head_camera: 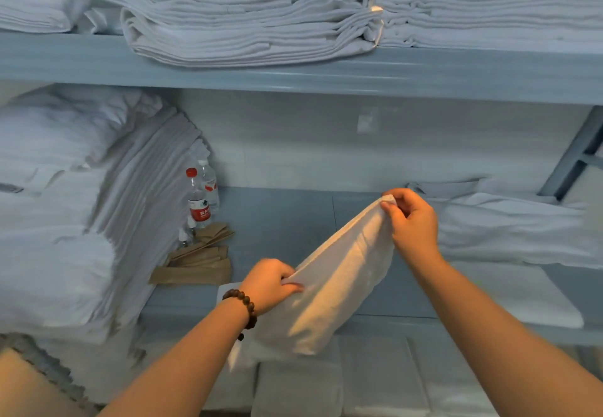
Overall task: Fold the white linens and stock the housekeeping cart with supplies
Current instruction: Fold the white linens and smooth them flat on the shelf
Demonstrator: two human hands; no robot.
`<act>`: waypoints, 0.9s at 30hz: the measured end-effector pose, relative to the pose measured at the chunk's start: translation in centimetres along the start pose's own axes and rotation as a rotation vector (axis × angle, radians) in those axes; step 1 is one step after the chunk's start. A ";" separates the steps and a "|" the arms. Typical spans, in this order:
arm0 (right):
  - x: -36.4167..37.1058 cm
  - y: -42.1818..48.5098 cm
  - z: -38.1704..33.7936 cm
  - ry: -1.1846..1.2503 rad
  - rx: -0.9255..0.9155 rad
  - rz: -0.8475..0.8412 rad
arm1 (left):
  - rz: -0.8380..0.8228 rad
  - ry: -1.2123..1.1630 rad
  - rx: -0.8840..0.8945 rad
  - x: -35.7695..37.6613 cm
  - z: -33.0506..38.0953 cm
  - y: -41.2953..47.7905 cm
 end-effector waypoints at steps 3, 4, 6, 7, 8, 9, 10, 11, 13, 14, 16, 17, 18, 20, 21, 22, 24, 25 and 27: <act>-1.6 0.5 0.0 -0.071 0.001 0.008 | -0.109 0.022 0.037 1.6 0.7 -0.6; -2.0 0.6 0.0 -0.092 0.006 0.000 | -0.126 0.034 0.044 1.9 1.0 -0.7; -3.0 0.9 0.2 -0.113 0.020 -0.004 | -0.128 0.012 0.056 2.1 1.9 -0.8; -3.6 1.1 0.3 -0.125 0.027 0.009 | -0.117 -0.052 0.058 2.1 2.4 -0.9; -4.4 1.3 0.5 -0.137 0.035 0.028 | -0.102 -0.135 0.057 1.9 2.9 -0.9; -5.2 1.6 0.6 -0.144 0.045 0.043 | -0.086 -0.199 0.057 1.7 3.5 -0.9; -5.9 1.9 0.9 -0.149 0.055 0.048 | -0.077 -0.230 0.059 1.6 4.1 -0.8; -6.6 2.2 1.1 -0.157 0.067 0.049 | -0.079 -0.236 0.060 1.5 4.7 -0.6; -7.8 2.8 1.6 -0.167 0.097 0.049 | -0.106 -0.205 0.075 1.6 6.0 -0.3; -8.4 3.1 1.8 -0.160 0.112 0.053 | -0.134 -0.175 0.085 1.8 6.5 -0.1; -9.5 3.6 1.9 -0.143 0.133 0.070 | -0.212 -0.113 0.084 2.9 7.4 -0.1; -10.0 3.8 1.9 -0.136 0.139 0.079 | -0.254 -0.090 0.076 3.5 7.8 -0.2; -10.4 4.0 2.0 -0.129 0.144 0.084 | -0.289 -0.076 0.064 4.2 8.1 -0.4; -11.2 4.3 2.1 -0.126 0.146 0.093 | -0.326 -0.054 0.039 5.1 8.4 -0.6; -11.6 4.3 2.3 -0.129 0.149 0.101 | -0.327 -0.041 0.027 5.3 8.5 -0.7; -12.2 4.4 2.6 -0.133 0.152 0.112 | -0.322 -0.035 0.014 5.5 8.4 -0.8; -13.5 4.5 3.3 -0.151 0.158 0.136 | -0.305 -0.046 -0.009 5.6 8.3 -1.0; -14.1 4.6 3.7 -0.160 0.166 0.153 | -0.304 -0.055 -0.016 5.7 8.3 -1.1; -15.6 4.9 4.4 -0.169 0.186 0.200 | -0.313 -0.070 -0.015 5.9 8.2 -1.3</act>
Point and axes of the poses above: each hand's wrist, its own y-axis towards the middle knuckle, its own x-axis out of the palm, z = x × y, the point moved 9 cm from there along y, towards the middle knuckle, and after that the axes turned 8 degrees about z, right-handed, at the moved point
